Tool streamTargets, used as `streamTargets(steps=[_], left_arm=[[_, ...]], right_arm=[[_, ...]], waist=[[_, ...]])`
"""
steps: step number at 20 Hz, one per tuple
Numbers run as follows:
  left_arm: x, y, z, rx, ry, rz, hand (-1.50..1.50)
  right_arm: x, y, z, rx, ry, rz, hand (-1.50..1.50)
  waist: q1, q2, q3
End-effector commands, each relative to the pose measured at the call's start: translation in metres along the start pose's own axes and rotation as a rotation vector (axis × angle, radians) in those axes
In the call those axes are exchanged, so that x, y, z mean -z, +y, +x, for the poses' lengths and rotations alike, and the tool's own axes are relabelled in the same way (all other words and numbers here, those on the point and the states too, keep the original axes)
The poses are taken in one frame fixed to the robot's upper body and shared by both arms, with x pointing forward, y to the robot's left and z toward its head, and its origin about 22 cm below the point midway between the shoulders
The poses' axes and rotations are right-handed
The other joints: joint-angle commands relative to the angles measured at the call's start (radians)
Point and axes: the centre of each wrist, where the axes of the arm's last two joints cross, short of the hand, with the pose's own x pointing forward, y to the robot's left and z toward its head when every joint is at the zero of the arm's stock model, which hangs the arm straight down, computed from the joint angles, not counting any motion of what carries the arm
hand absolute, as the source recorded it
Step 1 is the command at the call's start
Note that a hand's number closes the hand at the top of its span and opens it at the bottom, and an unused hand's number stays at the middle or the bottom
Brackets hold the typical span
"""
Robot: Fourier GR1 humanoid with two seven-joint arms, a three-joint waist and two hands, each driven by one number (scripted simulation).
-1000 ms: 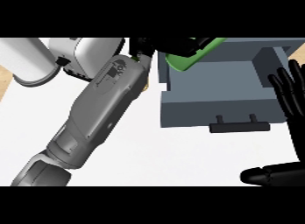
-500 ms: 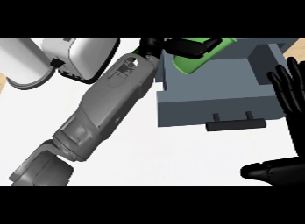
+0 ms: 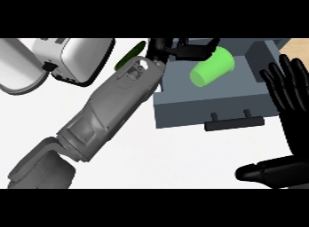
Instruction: Pick up the cup, place it into the drawer and close the drawer
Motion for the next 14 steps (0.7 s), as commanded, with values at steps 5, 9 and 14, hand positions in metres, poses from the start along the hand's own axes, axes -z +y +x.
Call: streamTargets(steps=[5,9,14], left_arm=[[0.000,-0.007,0.004,0.069,0.010,0.012,-1.50],[-0.011,-0.015,0.001,-0.026,-0.008,-0.027,-1.50],[0.002,-0.008,0.016,-0.164,-0.079,-0.007,-1.50]], right_arm=[[0.004,0.010,-0.005,0.032,-0.031,0.034,-1.50],[0.017,-0.005,0.007,0.042,-0.017,0.012,-1.50],[0.007,-0.003,-0.002,0.104,-0.021,0.026,-1.50]], waist=[[-0.025,0.008,0.000],[-0.003,0.000,0.000],[0.021,-0.002,-0.001]])
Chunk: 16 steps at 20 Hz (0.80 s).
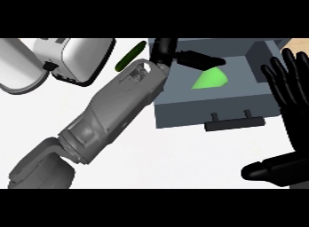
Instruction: Pick up the cup, place it into the drawer and close the drawer
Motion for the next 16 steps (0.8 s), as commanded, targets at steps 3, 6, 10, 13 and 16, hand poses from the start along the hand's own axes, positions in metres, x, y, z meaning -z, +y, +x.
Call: streamTargets(steps=[3,6,10,13,16], left_arm=[[0.004,-0.003,0.015,-0.157,-0.107,0.012,-1.50],[0.003,-0.001,0.016,-0.211,-0.076,0.007,-1.50],[-0.001,0.021,0.019,-0.266,-0.067,0.053,-1.50],[-0.011,0.045,0.002,-0.260,-0.084,0.096,-1.50],[-0.030,0.067,-0.016,-0.294,-0.058,0.153,-1.50]], right_arm=[[0.005,-0.003,0.005,0.041,0.004,0.010,-1.50],[-0.024,-0.016,0.016,0.024,0.016,0.027,-1.50],[-0.027,-0.022,0.025,-0.046,0.031,0.075,1.50],[-0.027,-0.021,0.016,-0.166,0.058,0.154,1.50],[-0.040,-0.022,0.016,-0.239,0.079,0.182,1.50]], waist=[[0.041,-0.011,-0.001],[0.069,-0.022,-0.001],[0.101,-0.031,-0.001],[0.114,-0.029,-0.002],[0.122,-0.034,-0.001]])
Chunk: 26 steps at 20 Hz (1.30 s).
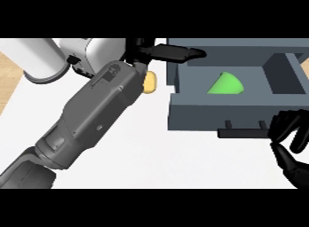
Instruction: Pick up the cup, place it into the drawer and close the drawer
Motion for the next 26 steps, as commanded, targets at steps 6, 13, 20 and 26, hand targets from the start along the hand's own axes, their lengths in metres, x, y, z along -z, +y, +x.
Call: streamTargets(steps=[6,13,20,26], left_arm=[[-0.043,0.084,0.014,-0.027,0.020,0.091,-1.50],[-0.112,0.139,0.021,-0.051,0.056,0.126,-1.50],[-0.137,0.178,0.025,-0.051,0.057,0.152,-1.50],[-0.174,0.207,0.022,-0.039,0.047,0.155,-1.50]], right_arm=[[-0.007,0.007,0.002,-0.207,0.098,0.095,1.50],[-0.012,0.008,-0.027,-0.281,0.203,0.074,1.50],[0.001,0.017,-0.035,-0.619,0.171,0.287,1.50],[0.021,0.027,-0.099,-0.748,0.215,0.314,1.50]], waist=[[0.028,-0.006,0.000],[0.022,0.000,0.001],[0.015,0.004,0.000],[0.011,0.009,0.001]])
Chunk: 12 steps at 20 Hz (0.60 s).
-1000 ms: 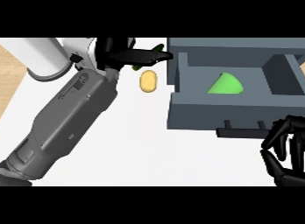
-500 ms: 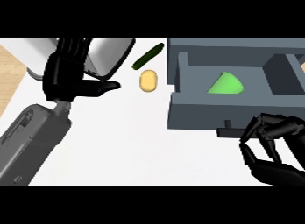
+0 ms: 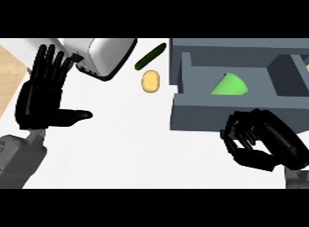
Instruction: Pick up the cup, place it into the drawer and close the drawer
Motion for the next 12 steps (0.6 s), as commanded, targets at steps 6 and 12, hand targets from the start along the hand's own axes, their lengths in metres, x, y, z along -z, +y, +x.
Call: streamTargets(steps=[6,12], left_arm=[[-0.036,0.046,0.019,0.012,0.005,0.023,-1.50],[-0.051,0.075,0.035,-0.013,0.004,0.006,-1.50]], right_arm=[[0.042,0.062,-0.045,-0.129,0.072,0.082,-1.50],[0.054,0.083,-0.070,-0.193,0.119,0.142,-1.50]], waist=[[-0.009,0.002,0.000],[-0.011,0.001,0.000]])
